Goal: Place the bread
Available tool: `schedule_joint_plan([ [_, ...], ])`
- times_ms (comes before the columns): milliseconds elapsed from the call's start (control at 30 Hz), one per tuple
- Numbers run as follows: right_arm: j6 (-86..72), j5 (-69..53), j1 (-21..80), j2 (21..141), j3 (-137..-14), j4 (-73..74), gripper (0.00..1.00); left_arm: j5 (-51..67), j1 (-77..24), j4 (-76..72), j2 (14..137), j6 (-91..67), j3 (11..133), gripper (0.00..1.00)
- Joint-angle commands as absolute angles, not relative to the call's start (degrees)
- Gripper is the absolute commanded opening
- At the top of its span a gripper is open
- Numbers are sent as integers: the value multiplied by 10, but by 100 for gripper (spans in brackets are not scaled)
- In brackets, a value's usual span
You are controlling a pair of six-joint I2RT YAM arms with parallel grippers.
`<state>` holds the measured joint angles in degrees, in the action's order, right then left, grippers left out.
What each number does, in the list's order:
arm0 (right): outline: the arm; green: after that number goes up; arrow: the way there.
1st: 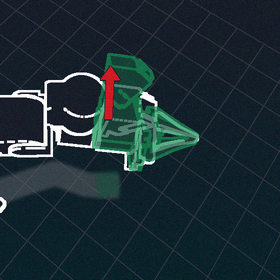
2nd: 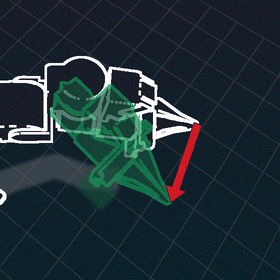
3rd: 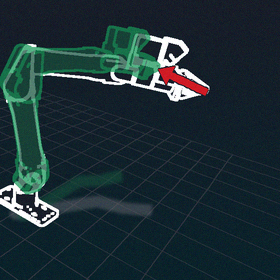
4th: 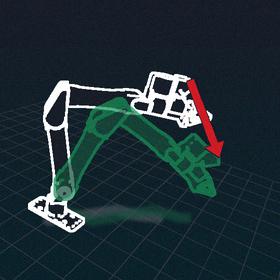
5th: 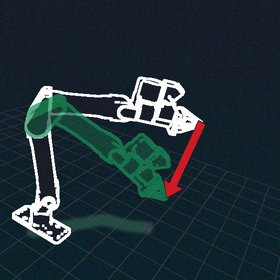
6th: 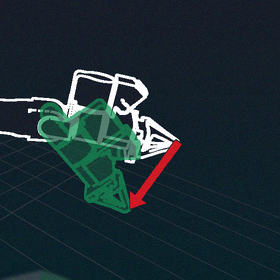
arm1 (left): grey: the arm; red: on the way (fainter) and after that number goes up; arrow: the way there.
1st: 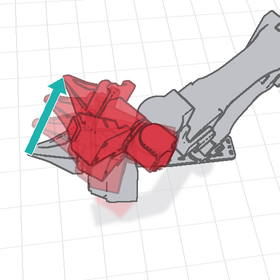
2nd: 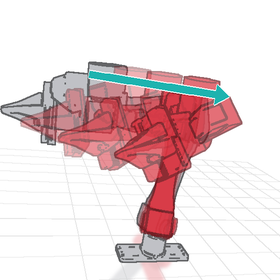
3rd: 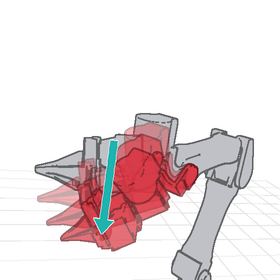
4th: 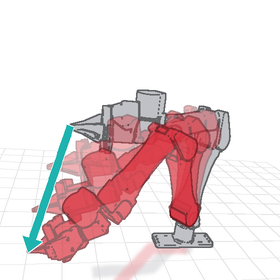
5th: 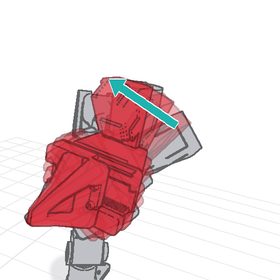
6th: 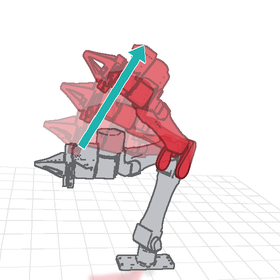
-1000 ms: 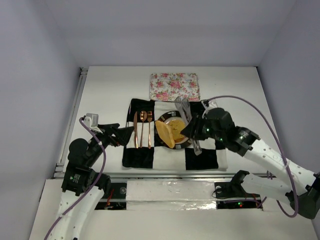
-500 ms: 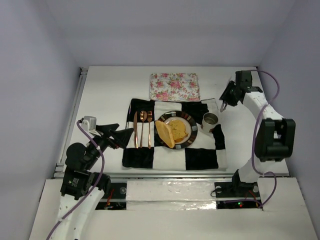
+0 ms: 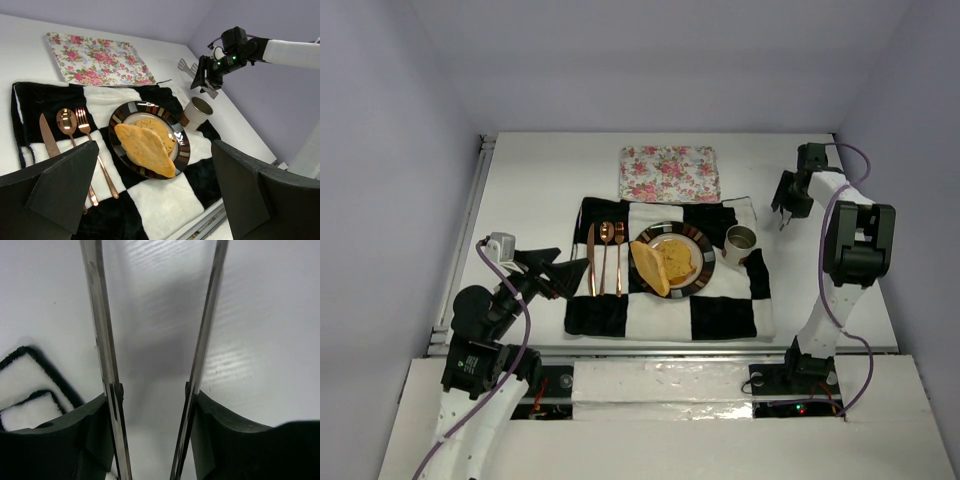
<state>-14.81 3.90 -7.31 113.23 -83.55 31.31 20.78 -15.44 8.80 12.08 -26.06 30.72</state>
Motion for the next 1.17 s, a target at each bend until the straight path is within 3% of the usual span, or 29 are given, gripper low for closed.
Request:
schedule_joint_plan([
  [0,-109,64,-70,1161,-874,316,58,217,-158,54,119,-253,304,97],
  [333,-149,73,-70,1134,-908,310,93,204,-158,58,127,-255,306,97],
  [500,-238,13,-70,1017,-870,273,96,195,-158,61,126,-258,308,99],
  [567,-311,-30,-70,906,-810,201,94,184,-158,62,123,-258,308,99],
  [667,-406,-123,-54,734,-655,83,80,165,-158,66,122,-261,310,99],
  [733,-463,-203,-38,646,-535,-8,25,154,-158,70,127,-264,312,99],
  [767,-477,-231,-29,568,-496,-44,3,152,-158,73,130,-264,314,99],
  [833,-494,-294,10,500,-421,-75,0,148,-158,75,136,-265,316,99],
  [1000,-480,-296,124,337,-357,-2,0,152,-158,69,140,-265,311,99],
  [1133,-487,-299,163,296,-326,46,0,160,-158,68,147,-265,309,99],
])
